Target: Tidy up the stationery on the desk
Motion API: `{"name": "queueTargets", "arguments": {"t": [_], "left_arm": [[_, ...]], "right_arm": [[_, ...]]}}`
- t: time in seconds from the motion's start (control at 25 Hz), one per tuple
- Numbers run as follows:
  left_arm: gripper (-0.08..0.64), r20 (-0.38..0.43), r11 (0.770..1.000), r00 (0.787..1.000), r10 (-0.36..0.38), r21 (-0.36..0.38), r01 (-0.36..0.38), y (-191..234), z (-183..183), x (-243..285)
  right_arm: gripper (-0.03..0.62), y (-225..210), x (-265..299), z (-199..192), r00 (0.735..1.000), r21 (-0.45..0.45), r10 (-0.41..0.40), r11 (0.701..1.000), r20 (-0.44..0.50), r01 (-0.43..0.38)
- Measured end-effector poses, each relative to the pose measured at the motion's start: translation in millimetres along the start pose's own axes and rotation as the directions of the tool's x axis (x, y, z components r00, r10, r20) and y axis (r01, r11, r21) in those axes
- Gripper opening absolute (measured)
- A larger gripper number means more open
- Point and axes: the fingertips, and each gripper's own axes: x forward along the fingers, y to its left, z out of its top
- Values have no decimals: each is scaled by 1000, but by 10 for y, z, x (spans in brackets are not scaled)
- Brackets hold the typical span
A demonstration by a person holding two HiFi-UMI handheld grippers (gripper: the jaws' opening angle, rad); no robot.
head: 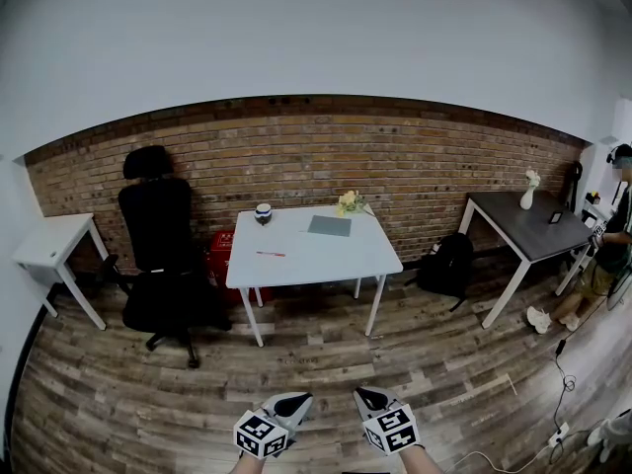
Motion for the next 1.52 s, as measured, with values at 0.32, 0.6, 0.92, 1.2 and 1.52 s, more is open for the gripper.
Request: {"name": "queueTargets", "arguments": {"t": [0.32, 0.6, 0.92, 1.2, 1.52], "left_arm": [[9, -21, 1000, 999, 29, -11, -29, -14, -85, 103], [9, -54, 998, 997, 59, -22, -61, -86, -185, 222], [9, -79, 995, 992, 97, -24, -99, -186, -270, 350], [9, -115, 994, 990, 87, -54, -93, -80, -462, 459], [9, -137, 996, 990, 37, -76, -48, 514, -507, 784]], "right_arm": [[9, -145, -29, -112, 1000, 11, 18, 1000, -10, -18], [9, -347, -125, -227, 999, 20, 30, 999, -12, -29], [9, -559, -142, -426, 998, 55, 55, 997, -30, -53], [9, -631, 61, -489, 996, 70, 68, 995, -48, -65], [9, -824, 616, -362, 996, 78, 43, 996, -81, -37]]}}
